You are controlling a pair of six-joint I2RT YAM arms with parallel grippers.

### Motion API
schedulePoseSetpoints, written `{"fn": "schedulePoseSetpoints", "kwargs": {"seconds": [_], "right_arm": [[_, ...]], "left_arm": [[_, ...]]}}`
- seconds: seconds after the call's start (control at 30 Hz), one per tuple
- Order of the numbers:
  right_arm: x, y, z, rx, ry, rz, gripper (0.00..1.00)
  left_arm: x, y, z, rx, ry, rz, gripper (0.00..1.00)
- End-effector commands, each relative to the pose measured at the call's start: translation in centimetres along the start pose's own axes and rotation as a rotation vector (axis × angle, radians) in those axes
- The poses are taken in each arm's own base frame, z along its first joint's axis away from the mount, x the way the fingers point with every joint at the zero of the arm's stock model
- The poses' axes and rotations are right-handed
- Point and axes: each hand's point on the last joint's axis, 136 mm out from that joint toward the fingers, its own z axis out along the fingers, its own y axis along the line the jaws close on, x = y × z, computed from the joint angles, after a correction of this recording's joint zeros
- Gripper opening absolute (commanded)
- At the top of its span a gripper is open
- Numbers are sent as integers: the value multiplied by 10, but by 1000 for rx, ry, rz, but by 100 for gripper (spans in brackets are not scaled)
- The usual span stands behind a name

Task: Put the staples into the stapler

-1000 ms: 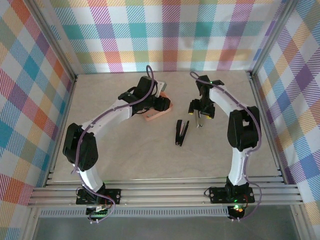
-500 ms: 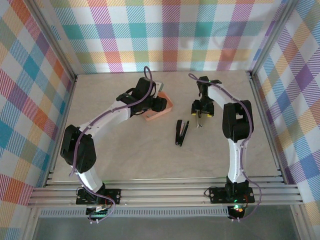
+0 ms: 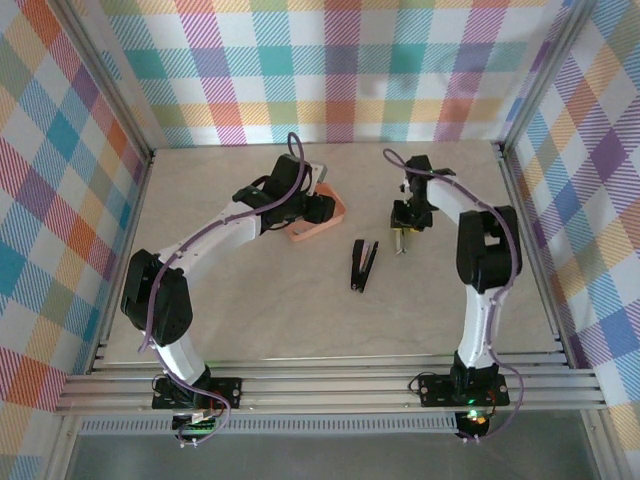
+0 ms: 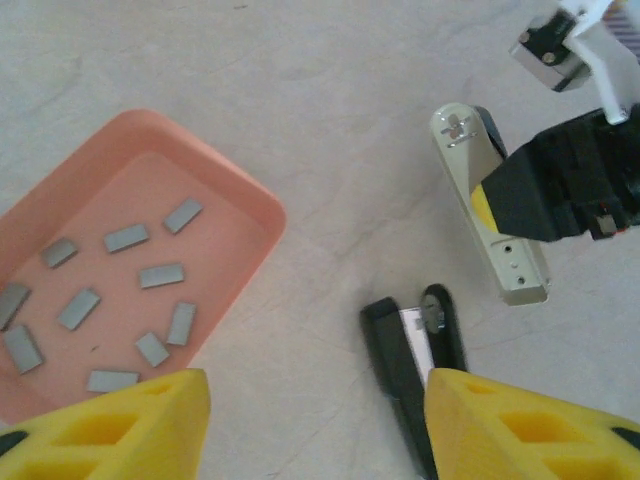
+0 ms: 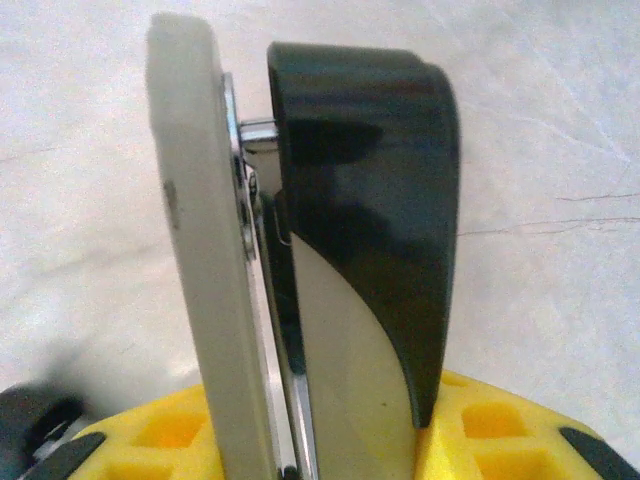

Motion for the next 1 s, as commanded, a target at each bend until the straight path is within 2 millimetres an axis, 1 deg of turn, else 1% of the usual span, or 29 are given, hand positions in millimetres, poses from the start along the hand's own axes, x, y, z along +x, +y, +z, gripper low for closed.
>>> {"fn": "schedulePoseSetpoints", "kwargs": {"seconds": [0.0, 0.07, 0.13, 0.17, 0.23, 0.33, 0.43, 0.57, 0.67, 0.83, 0.87, 0.97], "right_arm": [[-52, 65, -64, -226, -357, -311, 32], [-50, 82, -87, -245, -465, -472, 31], [-46, 96, -104, -253, -542, -594, 30], [-44, 101, -112, -252, -574, -646, 30], [-41, 108, -122, -246, -614, -721, 30], [-39, 114, -135, -227, -657, -774, 30], [-34, 123, -140, -215, -680, -833, 29], [-36, 129, -146, -205, -710, -828, 29], [-38, 136, -150, -201, -732, -841, 29], [-38, 147, -152, -209, -742, -870, 29], [-38, 148, -152, -210, -744, -871, 29], [-39, 151, -153, -212, -750, -869, 29]], "left_arm": [[-29, -26, -11, 144, -35, -45, 69], [-37, -42, -14, 222, -21, -47, 73], [-43, -55, -18, 287, -7, -51, 75], [-43, -61, -18, 319, 7, -53, 75], [-46, -71, -21, 371, 15, -51, 78], [-52, -81, -25, 421, -2, -46, 84], [-60, -85, -24, 453, -28, -74, 86], [-64, -93, -19, 495, -20, -101, 86], [-62, -91, -11, 477, 3, -115, 86], [-64, -89, -4, 468, 15, -132, 86], [-65, -90, -2, 469, 12, -137, 85], [-68, -90, 1, 472, 5, -154, 78]]}}
